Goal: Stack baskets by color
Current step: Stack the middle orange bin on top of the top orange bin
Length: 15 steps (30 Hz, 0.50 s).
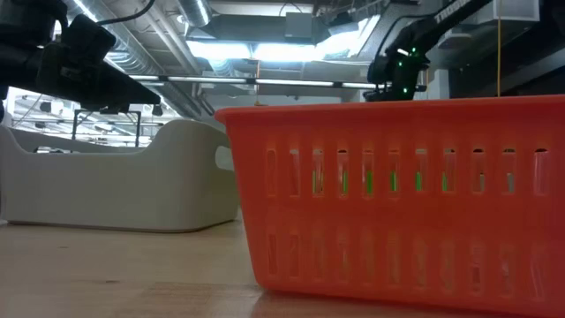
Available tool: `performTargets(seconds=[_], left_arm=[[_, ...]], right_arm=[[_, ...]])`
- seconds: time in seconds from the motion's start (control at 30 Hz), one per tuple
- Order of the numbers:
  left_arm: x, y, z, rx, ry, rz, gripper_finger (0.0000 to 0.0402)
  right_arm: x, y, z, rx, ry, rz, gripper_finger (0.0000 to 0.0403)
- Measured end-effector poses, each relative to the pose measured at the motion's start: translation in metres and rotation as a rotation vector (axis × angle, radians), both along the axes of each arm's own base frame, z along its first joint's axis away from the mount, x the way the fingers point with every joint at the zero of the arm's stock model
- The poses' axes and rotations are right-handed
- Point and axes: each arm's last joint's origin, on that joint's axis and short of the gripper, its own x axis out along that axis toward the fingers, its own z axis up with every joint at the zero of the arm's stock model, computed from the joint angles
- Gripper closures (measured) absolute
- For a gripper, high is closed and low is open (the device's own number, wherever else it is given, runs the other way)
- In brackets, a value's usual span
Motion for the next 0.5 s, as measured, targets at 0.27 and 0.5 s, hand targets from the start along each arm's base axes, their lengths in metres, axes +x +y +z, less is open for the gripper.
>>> performTargets(seconds=[0.27,0.5], left_arm=[[0.000,0.000,0.000,0.000,0.000,0.000,0.0401],[0.000,0.000,0.000,0.000,0.000,0.001,0.0401]], right_arm=[[-0.003,-0.008,-0.018,0.100,-0.012,0.053,0.0403],[0.001,-0.014,-0.032,0.134,0.003,0.074,0.0403]])
